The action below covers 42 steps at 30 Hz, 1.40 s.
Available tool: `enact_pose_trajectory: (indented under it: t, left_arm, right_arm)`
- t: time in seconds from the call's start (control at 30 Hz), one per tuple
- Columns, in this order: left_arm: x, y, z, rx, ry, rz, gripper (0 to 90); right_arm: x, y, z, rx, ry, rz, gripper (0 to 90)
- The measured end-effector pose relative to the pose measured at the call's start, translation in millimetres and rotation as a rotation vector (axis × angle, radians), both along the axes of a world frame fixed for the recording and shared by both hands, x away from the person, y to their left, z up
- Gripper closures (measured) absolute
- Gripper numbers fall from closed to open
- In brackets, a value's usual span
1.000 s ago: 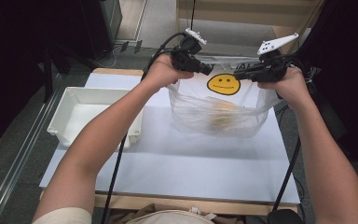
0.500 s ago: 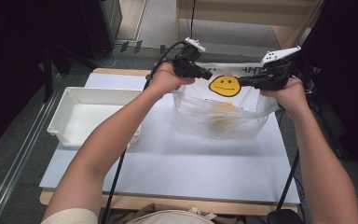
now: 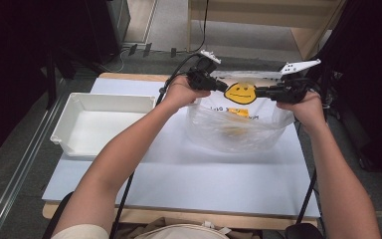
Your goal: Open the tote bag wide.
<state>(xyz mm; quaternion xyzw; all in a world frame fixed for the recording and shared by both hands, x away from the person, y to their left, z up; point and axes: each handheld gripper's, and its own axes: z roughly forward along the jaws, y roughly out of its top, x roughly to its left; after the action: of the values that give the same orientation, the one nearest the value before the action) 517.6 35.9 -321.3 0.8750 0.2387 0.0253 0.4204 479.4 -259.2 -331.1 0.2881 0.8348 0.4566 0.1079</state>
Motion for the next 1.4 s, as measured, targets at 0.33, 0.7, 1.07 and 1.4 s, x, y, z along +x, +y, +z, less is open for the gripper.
enact_pose_trajectory:
  t: [0.33,0.7,1.07,1.4]
  left_arm:
    - [-1.3,-0.1,-20.2,-0.013,0.004,0.045,81.3]
    - [4.6,0.6,-39.9,-0.010,0.035,0.062,78.4]
    - [2.7,-1.1,-57.2,-0.018,0.026,0.076,77.8]
    - [2.4,3.3,-77.9,-0.012,0.042,0.110,77.1]
  right_arm:
    - [-2.5,-2.6,-21.2,0.032,-0.003,-0.055,82.6]
    - [-7.0,-6.3,-46.8,0.083,-0.015,-0.062,79.5]
    - [-9.1,-5.9,-65.7,0.099,-0.013,-0.116,79.1]
    - [-12.2,-6.1,-83.1,0.103,-0.010,-0.143,77.8]
